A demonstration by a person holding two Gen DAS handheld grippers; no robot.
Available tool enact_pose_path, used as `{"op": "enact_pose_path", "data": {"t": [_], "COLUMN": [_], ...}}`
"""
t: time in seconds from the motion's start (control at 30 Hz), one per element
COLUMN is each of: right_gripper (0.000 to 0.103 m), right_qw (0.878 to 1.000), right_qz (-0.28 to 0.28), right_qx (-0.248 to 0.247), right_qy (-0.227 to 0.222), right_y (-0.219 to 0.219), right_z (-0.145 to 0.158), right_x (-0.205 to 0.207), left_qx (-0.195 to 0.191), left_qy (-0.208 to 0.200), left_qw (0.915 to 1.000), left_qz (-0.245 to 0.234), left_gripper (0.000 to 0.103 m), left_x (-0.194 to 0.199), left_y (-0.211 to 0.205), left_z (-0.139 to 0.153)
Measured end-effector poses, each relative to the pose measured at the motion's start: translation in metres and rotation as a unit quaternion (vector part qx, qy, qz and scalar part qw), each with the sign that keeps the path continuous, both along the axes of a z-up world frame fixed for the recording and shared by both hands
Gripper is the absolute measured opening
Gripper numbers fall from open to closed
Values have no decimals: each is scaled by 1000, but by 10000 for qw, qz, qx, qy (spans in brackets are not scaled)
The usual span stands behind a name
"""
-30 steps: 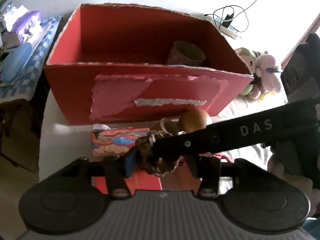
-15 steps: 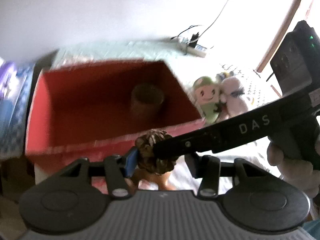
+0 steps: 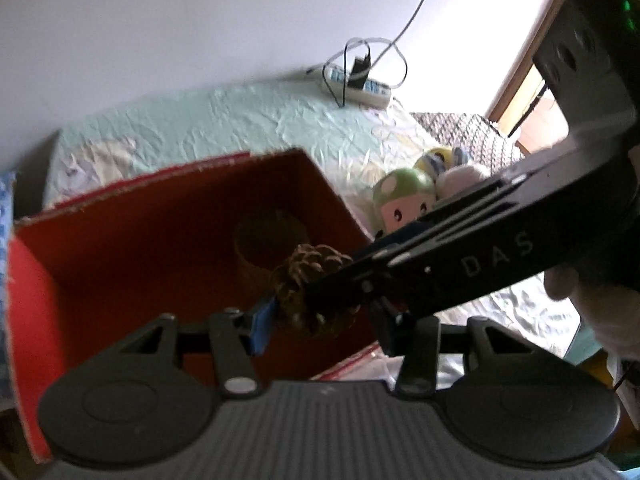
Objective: Organize objects
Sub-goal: 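Lower the pinecone into the red box and open the right gripper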
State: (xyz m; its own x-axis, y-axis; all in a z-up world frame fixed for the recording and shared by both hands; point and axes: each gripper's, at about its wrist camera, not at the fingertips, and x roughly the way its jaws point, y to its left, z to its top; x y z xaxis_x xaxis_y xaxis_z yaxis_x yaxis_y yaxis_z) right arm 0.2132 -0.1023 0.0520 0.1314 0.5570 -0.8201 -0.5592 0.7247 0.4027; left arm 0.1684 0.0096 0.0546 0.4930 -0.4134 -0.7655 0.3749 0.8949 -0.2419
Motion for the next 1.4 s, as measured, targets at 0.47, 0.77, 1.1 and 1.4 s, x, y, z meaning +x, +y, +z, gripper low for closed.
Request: {"op": "enact_pose_path", "data": {"t": [0.47,0.77,1.1,1.4], "right_gripper": [42,39,39,24], "right_qw": [9744,9278,9289,9529], "right_qz": [1028,2099,2141,1700], "right_qx": [-1996,-3069,-3012,-2505], "right_qy": [-143,-317,-218,203], "right_y": [56,94,97,104], "right_z": [-45,-59,-71,-95], "right_x": [22,19,25,28], "left_qx": [99,-126,-362,-268], "left_qy": [447,431,486,273], "left_qw": [9989,9990,9957,9889], "left_qz": [-88,59,696,1433], "left_gripper": [53,64,64,64], "left_x": [11,4,8,2], "left_y": [3,26,65,89], "left_z": [-42,-45,-50,-40]}}
